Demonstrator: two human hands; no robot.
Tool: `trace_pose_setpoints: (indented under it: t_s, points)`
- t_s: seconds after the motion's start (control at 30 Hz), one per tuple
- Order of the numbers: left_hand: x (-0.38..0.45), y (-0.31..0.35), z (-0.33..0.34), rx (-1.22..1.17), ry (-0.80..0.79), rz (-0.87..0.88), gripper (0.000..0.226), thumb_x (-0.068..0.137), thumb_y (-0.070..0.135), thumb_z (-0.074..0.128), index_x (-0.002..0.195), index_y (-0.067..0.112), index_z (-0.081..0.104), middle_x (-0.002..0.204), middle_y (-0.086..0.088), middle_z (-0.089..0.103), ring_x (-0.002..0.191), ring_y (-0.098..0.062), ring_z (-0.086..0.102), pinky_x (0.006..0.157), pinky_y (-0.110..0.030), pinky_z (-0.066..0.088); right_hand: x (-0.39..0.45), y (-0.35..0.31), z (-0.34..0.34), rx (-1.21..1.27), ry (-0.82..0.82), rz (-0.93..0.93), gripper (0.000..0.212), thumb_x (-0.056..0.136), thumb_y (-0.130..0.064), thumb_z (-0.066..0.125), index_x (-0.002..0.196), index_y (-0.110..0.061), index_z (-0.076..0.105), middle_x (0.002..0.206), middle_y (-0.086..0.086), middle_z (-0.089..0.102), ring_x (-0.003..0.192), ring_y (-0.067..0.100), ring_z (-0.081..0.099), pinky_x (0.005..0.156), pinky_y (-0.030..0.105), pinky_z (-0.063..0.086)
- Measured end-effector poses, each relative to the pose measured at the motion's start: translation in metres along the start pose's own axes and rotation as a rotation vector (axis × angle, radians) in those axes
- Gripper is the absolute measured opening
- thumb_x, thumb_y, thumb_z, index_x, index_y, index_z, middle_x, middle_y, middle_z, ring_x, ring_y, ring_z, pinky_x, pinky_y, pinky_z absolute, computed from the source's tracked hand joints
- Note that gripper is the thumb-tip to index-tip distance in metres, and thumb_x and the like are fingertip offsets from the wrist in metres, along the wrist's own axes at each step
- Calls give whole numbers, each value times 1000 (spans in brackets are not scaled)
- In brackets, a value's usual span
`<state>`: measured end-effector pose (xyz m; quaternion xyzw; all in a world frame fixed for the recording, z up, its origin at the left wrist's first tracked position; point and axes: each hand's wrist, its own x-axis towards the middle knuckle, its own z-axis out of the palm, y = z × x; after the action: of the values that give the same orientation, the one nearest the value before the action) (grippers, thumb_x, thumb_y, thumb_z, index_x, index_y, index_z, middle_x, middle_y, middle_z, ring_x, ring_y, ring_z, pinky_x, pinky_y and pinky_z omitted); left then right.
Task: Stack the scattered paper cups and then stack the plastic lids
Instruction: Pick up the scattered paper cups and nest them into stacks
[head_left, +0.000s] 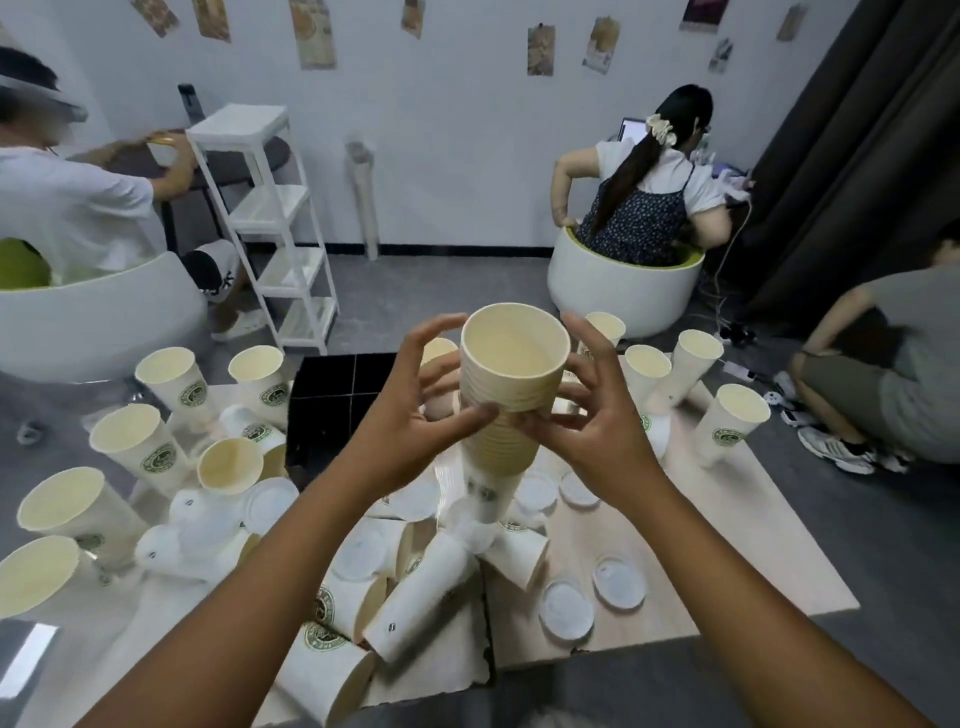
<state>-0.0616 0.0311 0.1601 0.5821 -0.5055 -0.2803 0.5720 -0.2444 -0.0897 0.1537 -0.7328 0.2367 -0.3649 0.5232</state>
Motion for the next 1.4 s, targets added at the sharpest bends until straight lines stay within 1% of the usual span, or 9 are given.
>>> trace_pose_setpoints:
  t_s: [0.17,0.27,0.37,0.57,0.8,1.03,1.17,1.3,1.4]
  points:
    - [57,-20,4,-57,14,-49,66,84,48,76,139,48,39,135,-4,67,118,-24,70,87,-45,60,52,22,-10,-40,-22,-5,95,72,-20,93,142,-57,40,139,-11,57,121,12,64,87,39,61]
    - [80,-42,11,-114,43,-96,64,91,35,73,143,38,37,133,-8,68,111,-22,72,76,-32,59,78,49,-14,-56,-59,12,95,74,-12,92,144,-50,39,137,-11,58,120,8,63,90,41,62]
    - [95,-73,21,-159,93,-156,70,84,37,79,142,38,39,137,-9,65,120,-27,67,83,-30,55,96,83,-17,-70,-77,44,95,73,-12,93,142,-51,41,135,-9,59,120,12,63,93,44,60]
    - [110,-127,44,-131,164,-237,74,78,31,85,138,35,43,136,-5,66,128,-25,63,104,-40,52,112,143,-22,-47,-112,103,92,72,-4,91,140,-46,44,130,-29,57,123,9,58,95,38,58]
    - [120,-145,64,-62,205,-251,70,83,21,82,138,33,41,126,0,70,124,-19,64,103,-36,54,115,171,-28,16,-97,142,89,74,-6,91,143,-34,43,135,-24,56,129,13,57,102,44,56]
    - [119,-144,73,-29,235,-285,66,84,26,80,136,41,41,128,16,67,128,-11,60,99,-32,52,116,179,-33,6,-119,132,88,75,-13,93,143,-38,42,140,-22,53,128,12,56,99,49,57]
    - [118,-138,74,47,236,-284,66,88,23,79,136,48,40,132,24,62,131,-2,56,110,-32,48,118,179,-36,29,-134,131,89,74,-13,93,143,-38,42,142,-16,52,129,14,56,100,50,56]
    - [103,-127,69,103,244,-297,78,81,41,85,144,48,40,150,22,48,138,-4,50,110,-34,48,110,179,-47,43,-158,191,99,76,-19,91,150,-47,33,141,-19,51,133,8,52,102,35,52]
    - [69,-114,64,175,298,-333,76,81,45,83,144,51,40,148,28,47,134,7,49,95,-19,50,81,193,-59,-39,-50,177,77,79,-24,87,141,-40,45,135,-13,52,125,10,55,93,23,51]
